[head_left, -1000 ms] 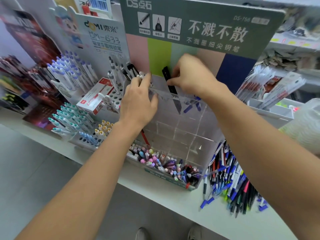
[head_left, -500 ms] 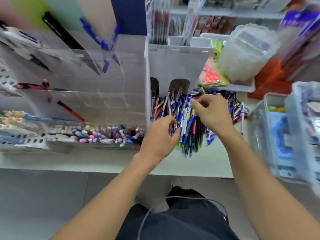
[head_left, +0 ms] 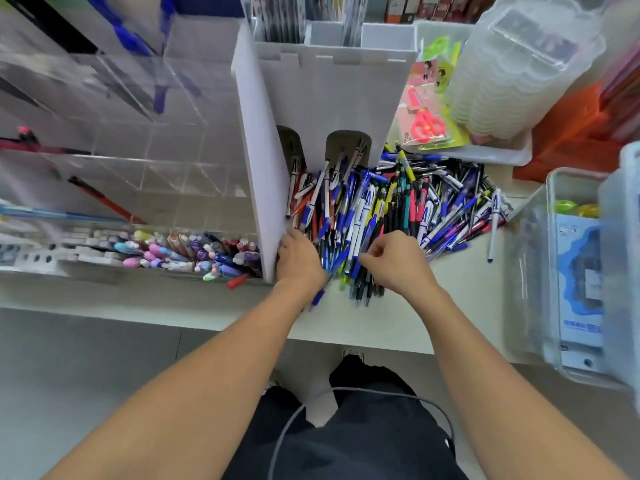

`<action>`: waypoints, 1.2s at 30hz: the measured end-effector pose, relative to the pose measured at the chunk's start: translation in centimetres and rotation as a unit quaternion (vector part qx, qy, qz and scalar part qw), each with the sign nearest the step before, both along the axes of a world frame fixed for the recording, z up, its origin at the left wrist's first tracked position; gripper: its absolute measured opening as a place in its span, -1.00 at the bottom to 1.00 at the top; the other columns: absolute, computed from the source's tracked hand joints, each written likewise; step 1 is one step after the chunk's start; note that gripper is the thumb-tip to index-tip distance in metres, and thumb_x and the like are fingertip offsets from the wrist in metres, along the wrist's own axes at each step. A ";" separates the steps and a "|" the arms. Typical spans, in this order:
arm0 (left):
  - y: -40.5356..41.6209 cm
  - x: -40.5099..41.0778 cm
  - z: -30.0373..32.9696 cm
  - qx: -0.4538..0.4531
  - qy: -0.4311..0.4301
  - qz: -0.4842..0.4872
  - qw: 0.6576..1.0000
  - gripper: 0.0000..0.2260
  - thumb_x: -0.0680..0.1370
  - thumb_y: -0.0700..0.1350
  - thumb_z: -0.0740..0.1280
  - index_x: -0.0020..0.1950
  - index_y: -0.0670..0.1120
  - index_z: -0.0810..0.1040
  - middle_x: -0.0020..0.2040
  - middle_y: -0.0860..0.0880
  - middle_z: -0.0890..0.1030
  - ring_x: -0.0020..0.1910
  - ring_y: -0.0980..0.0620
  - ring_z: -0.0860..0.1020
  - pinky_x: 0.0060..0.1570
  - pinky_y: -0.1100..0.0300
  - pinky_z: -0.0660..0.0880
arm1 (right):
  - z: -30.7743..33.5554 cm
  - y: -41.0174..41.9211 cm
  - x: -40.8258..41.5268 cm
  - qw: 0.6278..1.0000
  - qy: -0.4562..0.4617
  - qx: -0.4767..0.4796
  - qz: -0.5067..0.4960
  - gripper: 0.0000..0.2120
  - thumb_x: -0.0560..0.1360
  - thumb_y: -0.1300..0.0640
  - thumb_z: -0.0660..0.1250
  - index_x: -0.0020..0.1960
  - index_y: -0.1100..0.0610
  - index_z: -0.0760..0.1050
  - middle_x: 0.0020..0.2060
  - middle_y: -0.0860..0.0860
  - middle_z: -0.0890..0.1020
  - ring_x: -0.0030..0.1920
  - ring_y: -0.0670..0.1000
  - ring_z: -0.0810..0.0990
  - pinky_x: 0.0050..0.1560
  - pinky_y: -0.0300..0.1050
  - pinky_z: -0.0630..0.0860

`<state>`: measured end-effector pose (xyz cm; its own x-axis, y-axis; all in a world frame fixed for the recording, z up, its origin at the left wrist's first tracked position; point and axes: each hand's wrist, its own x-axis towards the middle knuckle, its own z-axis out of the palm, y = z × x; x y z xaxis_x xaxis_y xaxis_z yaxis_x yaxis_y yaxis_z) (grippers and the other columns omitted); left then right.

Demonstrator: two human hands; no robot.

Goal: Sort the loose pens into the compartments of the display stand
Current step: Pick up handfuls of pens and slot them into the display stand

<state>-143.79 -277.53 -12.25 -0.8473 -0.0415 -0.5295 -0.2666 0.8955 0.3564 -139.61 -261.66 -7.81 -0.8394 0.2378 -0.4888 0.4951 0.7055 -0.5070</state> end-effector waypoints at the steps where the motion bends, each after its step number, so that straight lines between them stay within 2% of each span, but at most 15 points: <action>1: 0.0 -0.1 -0.2 0.001 -0.004 0.007 1.000 0.02 0.30 -0.05 0.67 0.53 -0.27 0.11 0.43 -0.24 0.33 0.40 -0.22 0.39 0.34 0.01 0.41 | -0.1 0.0 -0.2 1.000 0.000 -0.006 0.004 -0.78 0.50 0.10 0.39 -0.27 0.17 0.59 -0.43 0.08 0.65 -0.35 0.06 0.66 -0.22 -0.01 0.66; 3: 0.0 0.0 -0.6 0.013 -0.015 0.027 0.999 -0.07 0.29 -0.04 0.67 0.46 -0.24 0.21 0.38 -0.21 0.37 0.35 -0.21 0.44 0.30 0.01 0.44 | -0.4 0.0 -0.4 1.000 -0.013 -0.008 0.014 -0.79 0.51 0.07 0.39 -0.27 0.14 0.59 -0.42 0.05 0.65 -0.33 0.05 0.66 -0.17 0.05 0.67; 7: -0.3 0.1 -1.2 0.040 -0.019 0.035 0.998 -0.13 0.31 -0.03 0.66 0.44 -0.22 0.25 0.38 -0.19 0.38 0.33 -0.20 0.46 0.31 0.00 0.44 | -0.8 -0.2 -0.1 0.999 -0.046 -0.006 0.022 -0.74 0.51 0.13 0.39 -0.32 0.20 0.56 -0.46 0.07 0.65 -0.36 0.06 0.67 -0.16 0.05 0.69; 10: -0.5 -0.1 -1.5 0.056 -0.005 0.037 0.998 -0.18 0.27 -0.03 0.68 0.36 -0.18 0.30 0.30 -0.17 0.45 0.26 -0.19 0.51 0.24 -0.02 0.51 | -1.6 -2.0 0.8 0.986 -0.154 -0.045 0.054 -0.77 0.52 0.16 0.41 -0.23 0.30 0.62 -0.47 0.10 0.67 -0.41 0.02 0.69 -0.21 -0.02 0.71; 12: -0.3 -0.2 -1.7 0.053 0.003 0.035 0.998 -0.20 0.25 -0.03 0.69 0.31 -0.19 0.32 0.23 -0.15 0.50 0.20 -0.18 0.54 0.17 -0.04 0.55 | -3.2 -3.7 1.5 0.979 -0.180 -0.088 0.029 -0.77 0.54 0.17 0.41 -0.17 0.35 0.63 -0.45 0.13 0.68 -0.40 0.06 0.71 -0.20 -0.01 0.71; 15: -0.1 -0.4 -1.9 0.046 -0.004 0.033 0.998 -0.26 0.27 -0.04 0.66 0.30 -0.21 0.37 0.17 -0.14 0.55 0.15 -0.16 0.56 0.07 0.02 0.56 | -5.3 -5.3 2.4 0.985 -0.115 -0.112 -0.057 -0.74 0.56 0.17 0.41 -0.22 0.34 0.62 -0.47 0.15 0.66 -0.45 0.07 0.69 -0.21 0.04 0.70; 18: -0.8 -0.9 -1.8 0.044 -0.011 0.013 0.999 -0.47 0.32 -0.06 0.61 0.16 -0.19 0.48 -0.01 -0.09 0.61 -0.02 -0.08 0.60 -0.22 0.16 0.46 | -6.1 -6.0 3.3 0.984 -0.029 -0.135 -0.115 -0.69 0.57 0.19 0.40 -0.32 0.28 0.61 -0.50 0.12 0.64 -0.47 0.05 0.67 -0.24 0.07 0.69; 21: -1.3 -1.3 -1.8 0.068 -0.037 0.015 0.997 -0.60 0.33 0.00 0.55 0.05 -0.17 0.57 -0.15 -0.03 0.64 -0.18 0.03 0.61 -0.39 0.24 0.38 | -6.1 -6.4 3.9 0.975 0.022 -0.155 -0.156 -0.70 0.59 0.21 0.38 -0.30 0.28 0.60 -0.47 0.14 0.63 -0.52 -0.01 0.63 -0.32 0.10 0.67; 25: -0.9 -1.1 -2.1 0.074 -0.029 0.016 0.997 -0.39 0.22 0.20 0.63 0.07 -0.14 0.55 -0.11 0.00 0.64 -0.16 0.04 0.59 -0.40 0.24 0.36 | -5.9 -6.4 4.1 0.975 0.044 -0.149 -0.159 -0.73 0.59 0.23 0.36 -0.27 0.26 0.61 -0.49 0.11 0.61 -0.55 -0.02 0.60 -0.36 0.09 0.66; 27: -0.2 -1.0 -2.3 0.066 -0.011 0.028 0.997 -0.34 0.21 0.19 0.65 0.09 -0.19 0.53 -0.11 -0.03 0.61 -0.18 0.01 0.55 -0.45 0.23 0.29 | -5.3 -5.7 4.2 0.980 0.032 -0.131 -0.143 -0.73 0.59 0.21 0.37 -0.27 0.24 0.61 -0.47 0.11 0.62 -0.53 -0.02 0.62 -0.32 0.04 0.67; 31: 0.3 -1.3 -2.1 0.067 -0.021 0.032 0.997 -0.42 0.24 0.09 0.66 0.04 -0.19 0.50 -0.11 -0.06 0.60 -0.20 0.01 0.56 -0.45 0.22 0.33 | -4.3 -2.7 5.1 0.985 0.022 -0.106 -0.136 -0.77 0.58 0.18 0.39 -0.25 0.20 0.62 -0.43 0.05 0.64 -0.51 -0.05 0.64 -0.31 -0.08 0.64; 34: -0.3 -1.9 -1.5 0.063 -0.041 0.006 0.997 -0.47 0.27 0.07 0.67 0.01 -0.21 0.55 -0.10 -0.08 0.63 -0.14 -0.03 0.60 -0.35 0.19 0.46 | -4.0 -1.0 6.0 0.981 0.026 -0.110 -0.156 -0.79 0.57 0.19 0.39 -0.24 0.18 0.63 -0.44 0.04 0.65 -0.52 -0.05 0.63 -0.37 -0.16 0.55; 36: -0.4 -2.1 -0.9 0.059 -0.050 0.001 0.997 -0.53 0.30 0.03 0.66 0.01 -0.18 0.56 -0.11 -0.06 0.61 -0.17 0.00 0.56 -0.37 0.21 0.42 | -4.0 -0.9 5.8 0.980 0.026 -0.118 -0.156 -0.79 0.57 0.19 0.40 -0.24 0.18 0.63 -0.46 0.04 0.64 -0.52 -0.06 0.63 -0.39 -0.19 0.54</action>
